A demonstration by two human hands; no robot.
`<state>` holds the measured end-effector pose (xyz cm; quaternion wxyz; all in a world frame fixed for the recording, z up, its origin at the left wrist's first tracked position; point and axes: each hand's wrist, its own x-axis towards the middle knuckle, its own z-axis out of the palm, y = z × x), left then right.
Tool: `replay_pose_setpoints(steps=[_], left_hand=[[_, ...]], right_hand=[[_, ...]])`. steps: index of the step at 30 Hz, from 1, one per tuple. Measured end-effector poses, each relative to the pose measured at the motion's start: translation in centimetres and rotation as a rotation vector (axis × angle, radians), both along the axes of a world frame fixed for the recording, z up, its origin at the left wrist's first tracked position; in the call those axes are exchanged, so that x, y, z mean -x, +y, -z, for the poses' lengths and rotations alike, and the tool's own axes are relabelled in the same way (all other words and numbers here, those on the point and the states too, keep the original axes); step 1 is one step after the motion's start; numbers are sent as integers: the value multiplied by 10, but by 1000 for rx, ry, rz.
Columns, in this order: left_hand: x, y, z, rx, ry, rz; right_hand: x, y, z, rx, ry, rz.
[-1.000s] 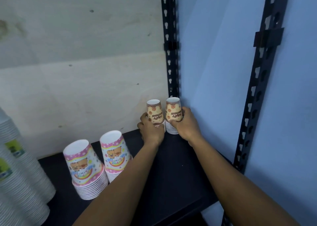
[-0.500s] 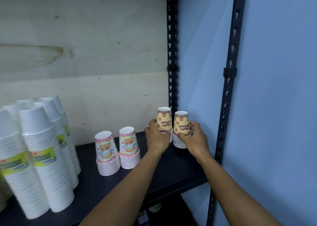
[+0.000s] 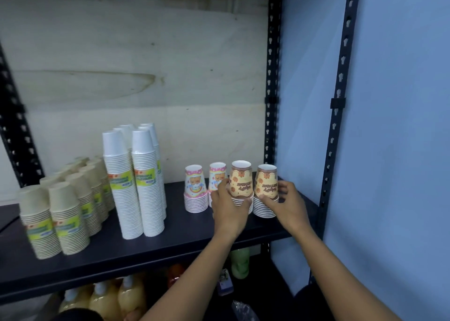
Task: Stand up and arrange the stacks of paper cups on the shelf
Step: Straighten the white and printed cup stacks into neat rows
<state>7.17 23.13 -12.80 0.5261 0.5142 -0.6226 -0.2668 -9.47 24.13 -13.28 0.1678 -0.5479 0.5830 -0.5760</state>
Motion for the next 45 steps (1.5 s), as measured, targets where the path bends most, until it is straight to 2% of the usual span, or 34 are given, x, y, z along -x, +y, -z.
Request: replay_pose_setpoints(steps=[15, 23, 30, 45], left_hand=[[-99, 4, 26, -17, -46, -209], [-102, 5, 33, -12, -10, -220], [-108, 11, 36, -18, -62, -177], [-106, -1, 42, -15, -74, -177]], right_hand=[[-81, -17, 19, 41, 40, -123], [-86, -21, 29, 54, 16, -163], [-74, -18, 40, -24, 61, -270], [-83, -22, 46, -33, 76, -193]])
